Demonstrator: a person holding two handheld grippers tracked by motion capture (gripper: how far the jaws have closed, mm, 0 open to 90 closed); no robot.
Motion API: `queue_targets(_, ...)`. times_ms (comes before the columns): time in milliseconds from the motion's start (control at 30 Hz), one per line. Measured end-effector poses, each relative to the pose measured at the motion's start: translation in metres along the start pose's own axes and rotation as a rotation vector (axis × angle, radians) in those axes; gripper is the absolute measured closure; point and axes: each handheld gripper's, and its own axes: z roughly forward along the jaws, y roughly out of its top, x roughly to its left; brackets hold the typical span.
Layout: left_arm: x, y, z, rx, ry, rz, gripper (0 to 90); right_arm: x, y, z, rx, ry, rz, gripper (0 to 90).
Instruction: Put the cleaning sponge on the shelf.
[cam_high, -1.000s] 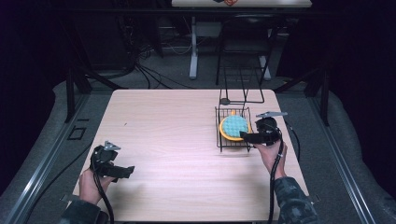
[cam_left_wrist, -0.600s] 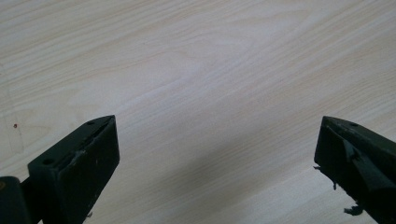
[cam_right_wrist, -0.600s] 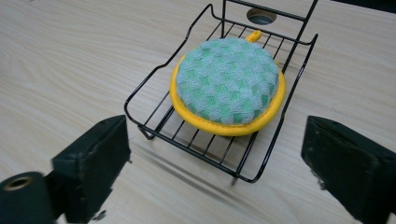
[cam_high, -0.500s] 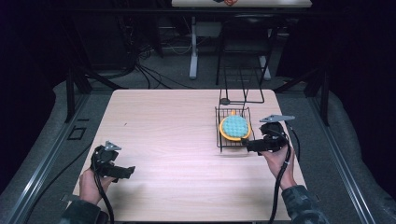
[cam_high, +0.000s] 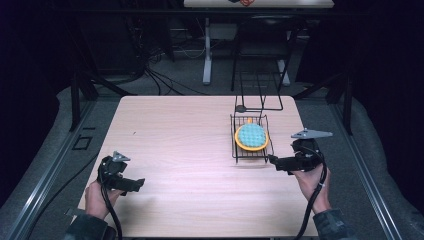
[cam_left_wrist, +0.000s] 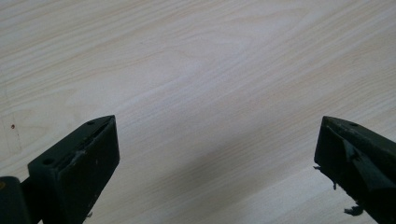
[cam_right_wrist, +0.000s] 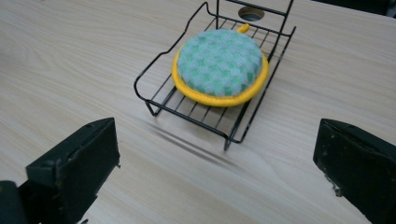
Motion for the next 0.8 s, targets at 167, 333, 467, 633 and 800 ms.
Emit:
queue_targets(167, 0.000, 0.000, 0.000, 0.003, -0.004, -0.002, 0.0, -0.009, -0.013, -0.013, 0.006, -0.022, 0.027, 0.0)
queue_targets(333, 0.000, 0.000, 0.000, 0.007, -0.006, 0.001, 0.0, -0.015, -0.029, -0.020, 0.016, -0.037, 0.056, 0.0)
queue_targets(467, 0.000, 0.000, 0.000, 0.007, -0.005, 0.001, 0.0, -0.020, -0.043, -0.023, 0.034, -0.041, 0.084, 0.0)
queue_targets(633, 0.000, -0.001, 0.000, 0.005, -0.006, 0.001, 0.0, -0.021, -0.063, -0.025, 0.035, -0.062, 0.090, 0.0)
queue_targets(800, 0.000, -0.001, 0.000, 0.004, -0.008, 0.001, 0.0, -0.021, -0.078, -0.022, 0.072, -0.068, 0.107, 0.0)
